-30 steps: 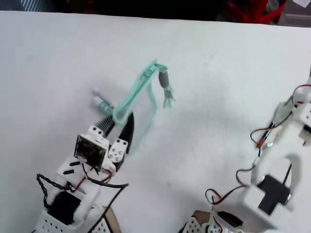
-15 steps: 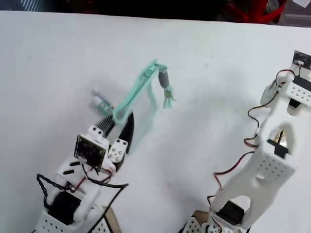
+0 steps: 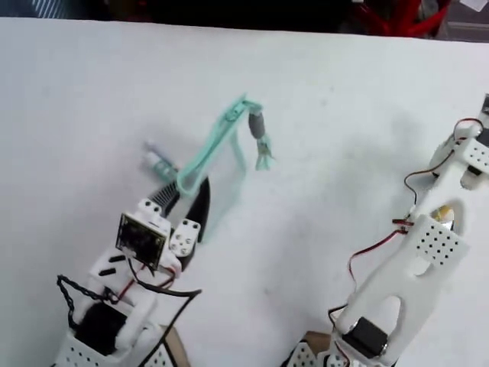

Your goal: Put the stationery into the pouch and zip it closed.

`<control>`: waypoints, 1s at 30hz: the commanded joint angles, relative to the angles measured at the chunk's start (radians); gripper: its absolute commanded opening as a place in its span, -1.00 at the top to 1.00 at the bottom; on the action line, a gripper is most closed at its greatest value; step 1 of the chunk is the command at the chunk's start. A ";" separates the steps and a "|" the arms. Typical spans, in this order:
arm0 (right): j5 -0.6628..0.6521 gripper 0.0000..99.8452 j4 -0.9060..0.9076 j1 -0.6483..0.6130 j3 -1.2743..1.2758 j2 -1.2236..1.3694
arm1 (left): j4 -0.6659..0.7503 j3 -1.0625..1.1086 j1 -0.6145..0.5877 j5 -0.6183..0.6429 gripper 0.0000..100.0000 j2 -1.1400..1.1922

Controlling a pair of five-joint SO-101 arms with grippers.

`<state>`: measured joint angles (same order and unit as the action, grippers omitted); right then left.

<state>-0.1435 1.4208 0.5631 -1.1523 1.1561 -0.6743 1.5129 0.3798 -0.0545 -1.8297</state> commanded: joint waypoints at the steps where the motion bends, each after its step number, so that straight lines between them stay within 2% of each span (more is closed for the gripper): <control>1: -0.005 0.96 0.111 -0.010 -0.172 0.012 | -0.006 0.026 -0.013 -0.015 0.93 0.010; 5: -0.005 0.96 0.300 -0.027 -0.391 0.005 | -0.006 0.025 -0.013 -0.017 0.93 0.010; 10: -0.005 0.97 0.312 -0.019 -0.454 -0.081 | -0.006 0.020 -0.013 -0.017 0.93 0.010; 14: -0.005 0.97 0.314 -0.021 -0.307 -0.308 | -0.006 0.020 -0.015 -0.018 0.93 0.010; 18: -0.014 0.97 0.312 -0.070 0.040 -0.707 | -0.006 0.023 -0.018 -0.018 0.93 0.010; 24: -0.071 0.96 0.305 -0.308 0.578 -1.376 | -0.011 0.026 -0.015 -0.017 0.93 0.010; 27: -0.063 0.96 0.298 -0.492 0.644 -1.624 | -0.012 0.026 -0.015 -0.014 0.93 0.010; 30: -0.060 0.96 0.232 -0.713 0.643 -1.790 | -0.012 0.026 -0.015 -0.011 0.82 0.010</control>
<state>-0.2018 1.7185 0.0399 -0.5186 -0.4227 -0.6743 1.5129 0.3782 -0.0606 -1.8297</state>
